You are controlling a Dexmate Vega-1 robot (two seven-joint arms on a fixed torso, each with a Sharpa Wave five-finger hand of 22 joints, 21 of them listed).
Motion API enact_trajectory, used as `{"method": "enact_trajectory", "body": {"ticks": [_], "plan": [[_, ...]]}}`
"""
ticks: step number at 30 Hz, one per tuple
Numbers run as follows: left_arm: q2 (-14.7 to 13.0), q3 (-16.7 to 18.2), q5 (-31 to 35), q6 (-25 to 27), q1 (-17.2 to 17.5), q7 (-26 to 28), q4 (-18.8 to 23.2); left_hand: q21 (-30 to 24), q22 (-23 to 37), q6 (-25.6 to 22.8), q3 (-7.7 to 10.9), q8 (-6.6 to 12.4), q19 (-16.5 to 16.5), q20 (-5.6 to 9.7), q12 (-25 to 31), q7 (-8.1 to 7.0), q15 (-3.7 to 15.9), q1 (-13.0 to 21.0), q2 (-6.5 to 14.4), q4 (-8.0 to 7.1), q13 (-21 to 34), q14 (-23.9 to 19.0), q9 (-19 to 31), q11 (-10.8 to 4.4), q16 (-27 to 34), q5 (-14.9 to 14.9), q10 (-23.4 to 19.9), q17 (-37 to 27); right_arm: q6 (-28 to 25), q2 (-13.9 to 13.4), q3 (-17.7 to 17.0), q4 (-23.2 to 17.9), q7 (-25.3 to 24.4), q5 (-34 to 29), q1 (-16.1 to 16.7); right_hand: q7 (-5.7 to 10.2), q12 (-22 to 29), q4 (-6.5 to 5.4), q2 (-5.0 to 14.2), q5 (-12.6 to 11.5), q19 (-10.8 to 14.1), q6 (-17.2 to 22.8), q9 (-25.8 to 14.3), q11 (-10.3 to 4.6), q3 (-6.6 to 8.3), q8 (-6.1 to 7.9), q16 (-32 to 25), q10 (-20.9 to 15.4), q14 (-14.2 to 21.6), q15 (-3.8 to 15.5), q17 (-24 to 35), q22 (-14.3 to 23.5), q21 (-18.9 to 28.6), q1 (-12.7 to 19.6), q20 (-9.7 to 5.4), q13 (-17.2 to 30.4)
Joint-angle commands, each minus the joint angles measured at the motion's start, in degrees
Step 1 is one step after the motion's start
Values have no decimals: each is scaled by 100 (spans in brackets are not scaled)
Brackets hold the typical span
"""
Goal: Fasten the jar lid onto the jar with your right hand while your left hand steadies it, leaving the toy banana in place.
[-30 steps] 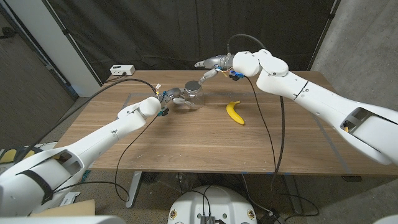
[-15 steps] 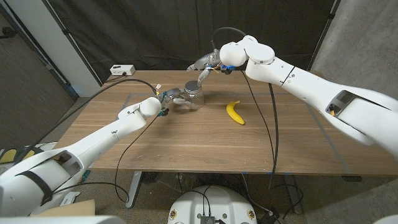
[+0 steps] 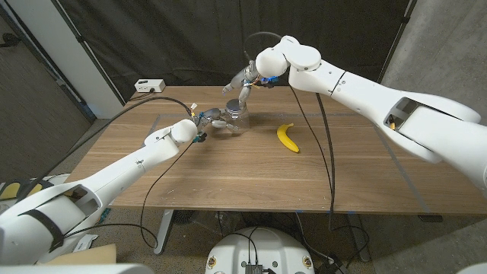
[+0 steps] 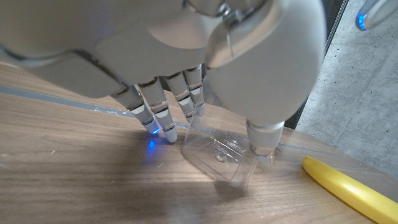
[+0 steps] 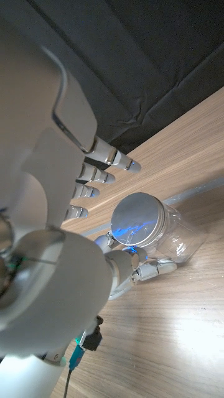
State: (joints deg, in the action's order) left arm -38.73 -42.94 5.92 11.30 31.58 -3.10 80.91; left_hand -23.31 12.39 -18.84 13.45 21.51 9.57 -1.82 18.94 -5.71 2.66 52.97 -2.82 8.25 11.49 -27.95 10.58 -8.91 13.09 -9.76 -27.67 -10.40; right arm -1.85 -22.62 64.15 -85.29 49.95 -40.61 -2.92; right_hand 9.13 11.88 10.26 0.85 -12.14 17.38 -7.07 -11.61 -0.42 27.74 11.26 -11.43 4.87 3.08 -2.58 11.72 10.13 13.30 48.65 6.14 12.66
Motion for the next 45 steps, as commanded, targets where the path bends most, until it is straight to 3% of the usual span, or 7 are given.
{"method": "enact_trajectory", "body": {"ticks": [1,12,23,30,35,41,45], "plan": [[-19,21,-34,-13,29,15,-5,-27,19,-2518,52,-21,5,5,20,-461,935,743,769,5,75,30,17,-296,-9,-43,-1510,-13,374,585,312,1010,172,-19,-403,-17,32,-38,-1,-9,86,12,-22,-17,-8,38,-36,-3,44,24,9,13,8,76,-19,30],[-50,47,-54,19,52,33,7,-32,17,-2521,49,-46,-1,3,4,-449,936,737,777,3,93,32,19,-295,-23,-43,-1521,-13,506,1025,563,2020,125,176,-710,-149,41,-74,-18,-7,181,-39,-26,82,-66,32,-56,17,96,32,17,14,16,107,-56,31],[-18,28,-48,-19,-3,22,-86,-37,14,-2540,48,-67,-8,8,-18,-450,939,731,785,3,110,32,21,-292,-39,-43,-1524,-13,628,1193,773,2453,44,316,-845,-40,81,-82,-29,-20,281,83,-29,52,-120,94,-85,-49,189,75,20,14,23,169,-163,31],[-12,27,-55,-32,-18,19,-120,-41,13,-2557,43,-78,-10,14,-29,-448,940,730,784,6,119,33,22,-292,-46,-43,-1532,-13,724,1247,850,2590,-4,404,-882,122,165,-62,-7,-49,543,357,-27,-81,-169,193,-148,-264,418,215,24,16,75,367,-394,23],[-13,24,-52,-36,-24,19,-135,-43,12,-2550,37,-92,-15,12,-37,-427,939,725,785,4,126,34,22,-291,-49,-42,-1536,-15,824,1270,864,2685,-98,485,-881,333,284,-72,5,-96,991,831,-19,-245,-291,329,-248,-661,799,481,38,19,178,597,-678,2],[43,10,-79,-222,-68,25,-357,-45,11,-2564,37,-102,-19,13,-49,-419,940,719,790,2,133,31,23,-289,-57,-42,-1538,-14,927,1344,932,2835,-157,534,-884,350,340,-112,3,-121,1551,1053,-14,-317,-460,344,-347,-918,1146,665,61,27,340,721,-728,-13],[38,17,-85,-227,-63,34,-360,-47,10,-2570,37,-110,-22,16,-54,-425,939,715,792,1,138,26,24,-288,-61,-42,-1543,-13,993,1340,942,2870,-249,573,-852,328,425,-134,22,-175,2073,1328,-16,-314,-623,379,-458,-1228,1489,857,105,34,498,824,-896,-16]]}}
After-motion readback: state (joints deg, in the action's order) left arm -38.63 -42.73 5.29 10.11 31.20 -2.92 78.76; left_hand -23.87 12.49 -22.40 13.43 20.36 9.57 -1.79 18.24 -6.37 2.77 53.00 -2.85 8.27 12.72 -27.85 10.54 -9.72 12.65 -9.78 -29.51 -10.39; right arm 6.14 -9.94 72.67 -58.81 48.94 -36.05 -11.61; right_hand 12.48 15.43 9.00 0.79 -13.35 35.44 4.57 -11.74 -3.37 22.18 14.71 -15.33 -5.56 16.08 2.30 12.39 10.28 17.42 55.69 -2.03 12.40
